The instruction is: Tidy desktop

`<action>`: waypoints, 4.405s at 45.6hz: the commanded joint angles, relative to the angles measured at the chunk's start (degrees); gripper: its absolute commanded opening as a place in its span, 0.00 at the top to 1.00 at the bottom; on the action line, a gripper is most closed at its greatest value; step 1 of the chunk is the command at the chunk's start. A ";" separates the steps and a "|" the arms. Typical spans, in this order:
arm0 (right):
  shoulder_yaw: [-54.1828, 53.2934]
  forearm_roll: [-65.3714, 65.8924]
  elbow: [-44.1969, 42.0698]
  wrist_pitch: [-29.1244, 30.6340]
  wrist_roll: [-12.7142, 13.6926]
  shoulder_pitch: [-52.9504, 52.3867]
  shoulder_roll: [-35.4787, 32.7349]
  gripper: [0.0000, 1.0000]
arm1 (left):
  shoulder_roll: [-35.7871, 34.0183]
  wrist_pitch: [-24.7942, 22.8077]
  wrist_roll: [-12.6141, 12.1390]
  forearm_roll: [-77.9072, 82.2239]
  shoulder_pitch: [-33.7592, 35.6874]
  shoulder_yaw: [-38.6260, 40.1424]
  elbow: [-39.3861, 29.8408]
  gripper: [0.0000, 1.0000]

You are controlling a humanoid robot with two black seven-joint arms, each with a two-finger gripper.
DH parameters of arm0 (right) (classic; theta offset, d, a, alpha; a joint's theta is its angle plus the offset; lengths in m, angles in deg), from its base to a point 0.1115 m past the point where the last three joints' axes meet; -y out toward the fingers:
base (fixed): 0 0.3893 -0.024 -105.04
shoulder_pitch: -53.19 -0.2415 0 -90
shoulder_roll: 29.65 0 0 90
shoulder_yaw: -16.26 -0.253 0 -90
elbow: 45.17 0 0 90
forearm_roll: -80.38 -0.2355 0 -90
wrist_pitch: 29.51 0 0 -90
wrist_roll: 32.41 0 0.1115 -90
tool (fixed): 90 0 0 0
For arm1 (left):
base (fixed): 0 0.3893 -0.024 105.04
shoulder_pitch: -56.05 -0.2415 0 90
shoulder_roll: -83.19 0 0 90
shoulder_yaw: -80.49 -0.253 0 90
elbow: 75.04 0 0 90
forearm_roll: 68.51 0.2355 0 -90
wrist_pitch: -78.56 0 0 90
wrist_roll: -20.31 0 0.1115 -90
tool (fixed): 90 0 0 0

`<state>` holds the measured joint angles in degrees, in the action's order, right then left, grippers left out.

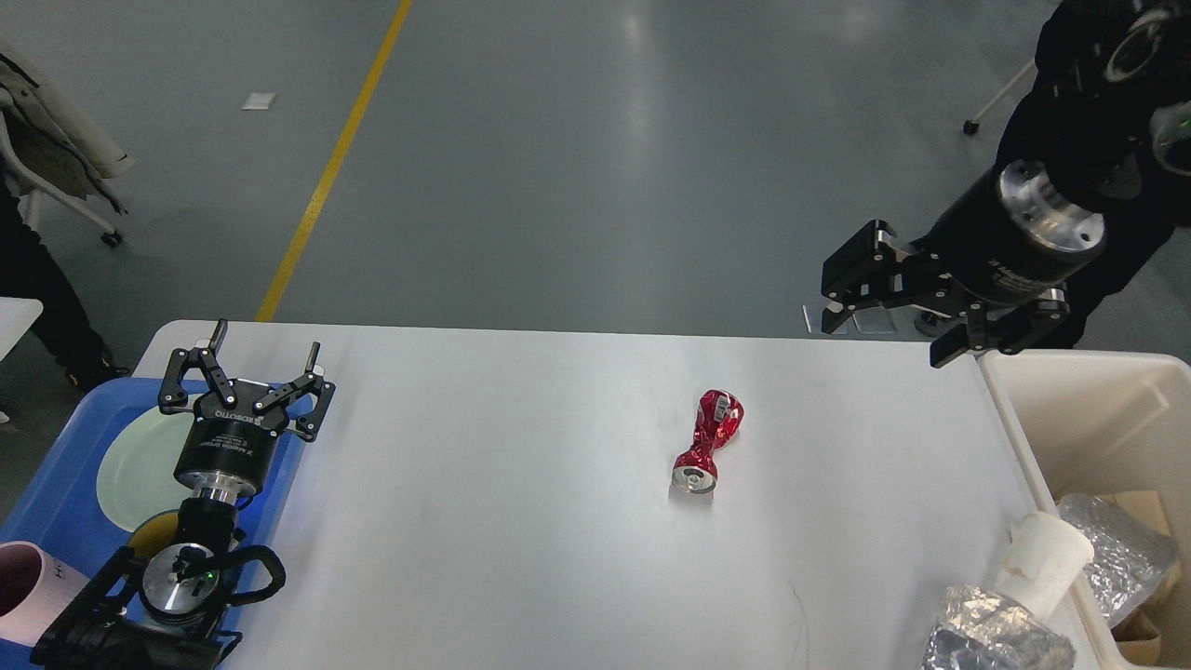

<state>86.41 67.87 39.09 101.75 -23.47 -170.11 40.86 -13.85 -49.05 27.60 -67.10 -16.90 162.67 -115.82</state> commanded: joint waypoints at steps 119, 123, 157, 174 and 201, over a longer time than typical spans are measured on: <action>-19.01 0.64 -39.90 -30.53 8.03 57.20 21.25 1.00 | 0.09 -0.10 0.00 -0.01 0.00 0.00 0.00 0.03; -16.82 0.73 -32.26 -29.65 8.02 50.70 17.21 1.00 | 0.09 -0.10 0.00 -0.01 0.00 0.00 0.00 0.03; 9.19 4.25 11.97 -5.92 -2.51 -8.81 2.53 1.00 | 0.01 -0.01 0.00 -0.01 0.00 0.00 0.00 0.03; 18.08 4.16 8.46 -8.46 -7.53 -9.88 -1.43 1.00 | 0.01 -0.01 0.00 -0.01 0.00 0.00 0.00 0.03; 8.87 5.92 -32.83 -15.32 -6.83 36.33 -21.29 1.00 | 0.01 -0.01 0.00 -0.01 -0.09 0.00 0.00 0.03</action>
<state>102.09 73.67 14.72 88.35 -30.28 -146.85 21.94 -13.85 -49.05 27.60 -67.10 -16.99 162.67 -115.82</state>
